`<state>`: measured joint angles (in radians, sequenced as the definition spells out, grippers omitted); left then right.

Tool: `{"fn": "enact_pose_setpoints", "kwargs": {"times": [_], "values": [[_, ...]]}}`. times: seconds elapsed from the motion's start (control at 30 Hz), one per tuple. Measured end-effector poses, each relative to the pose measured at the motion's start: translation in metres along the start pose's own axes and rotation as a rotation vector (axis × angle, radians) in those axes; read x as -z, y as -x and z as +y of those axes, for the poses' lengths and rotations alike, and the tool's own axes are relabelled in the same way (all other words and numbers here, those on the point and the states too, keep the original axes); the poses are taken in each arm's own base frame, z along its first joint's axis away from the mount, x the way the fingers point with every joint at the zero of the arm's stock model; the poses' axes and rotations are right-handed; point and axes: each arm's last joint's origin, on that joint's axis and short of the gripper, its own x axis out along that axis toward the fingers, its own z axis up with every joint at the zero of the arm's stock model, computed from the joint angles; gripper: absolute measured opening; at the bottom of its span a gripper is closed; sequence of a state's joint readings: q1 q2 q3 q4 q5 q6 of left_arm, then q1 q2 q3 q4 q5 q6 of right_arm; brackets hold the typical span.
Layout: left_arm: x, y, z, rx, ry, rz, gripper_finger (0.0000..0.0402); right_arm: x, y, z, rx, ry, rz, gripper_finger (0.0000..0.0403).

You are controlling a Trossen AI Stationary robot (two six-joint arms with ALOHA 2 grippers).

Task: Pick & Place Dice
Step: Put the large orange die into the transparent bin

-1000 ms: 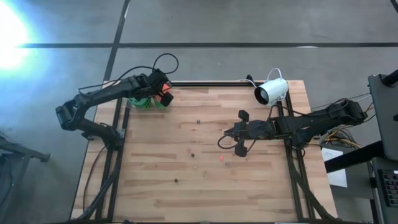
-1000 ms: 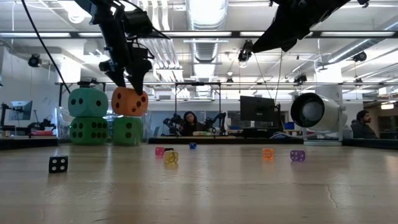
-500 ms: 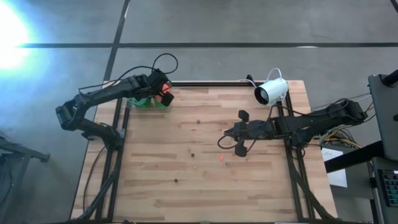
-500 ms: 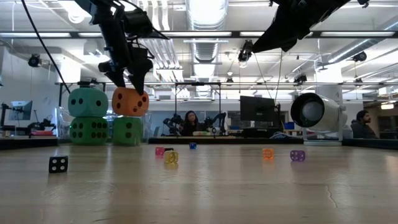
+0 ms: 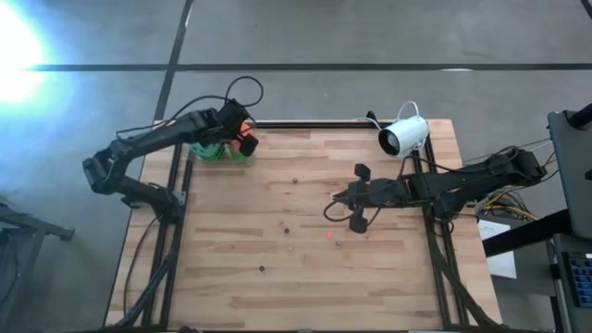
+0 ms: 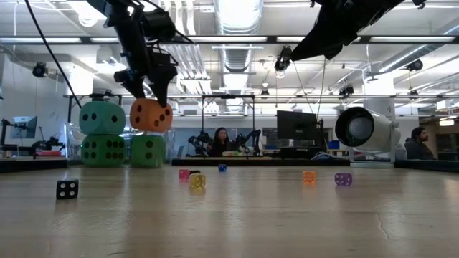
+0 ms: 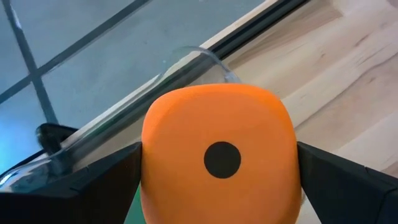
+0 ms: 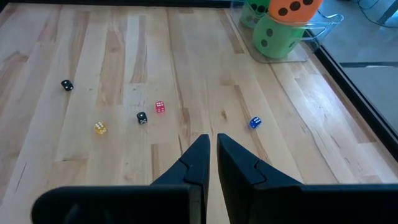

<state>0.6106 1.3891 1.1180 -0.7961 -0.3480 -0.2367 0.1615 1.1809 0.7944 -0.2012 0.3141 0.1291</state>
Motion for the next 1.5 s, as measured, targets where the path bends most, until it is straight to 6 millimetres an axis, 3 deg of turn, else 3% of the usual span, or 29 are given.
{"fn": "enact_pose_setpoints", "kwargs": {"times": [0.33, 0.63, 0.83, 1.5], "values": [[0.0002, 0.0001, 0.0025, -0.017, 0.031, 0.008, 0.0393, 0.0, 0.0, 0.0, 0.0, 0.0, 0.0, 0.0027], [-0.0002, -0.0003, 0.0031, -0.007, 0.04, 0.008, 0.0332, 0.0, 0.0, 0.0, 0.0, 0.0, 0.0, 0.0027], [0.0001, -0.001, 0.0053, -0.029, 0.038, 0.012, 0.039, 0.0, 0.0, 0.0, 0.0, 0.0, 0.0, 0.0027], [0.0036, -0.001, 0.0061, -0.039, 0.053, 0.046, 0.0388, 0.0, 0.0, 0.0, 0.0, 0.0, 0.0, 0.0027]]}}
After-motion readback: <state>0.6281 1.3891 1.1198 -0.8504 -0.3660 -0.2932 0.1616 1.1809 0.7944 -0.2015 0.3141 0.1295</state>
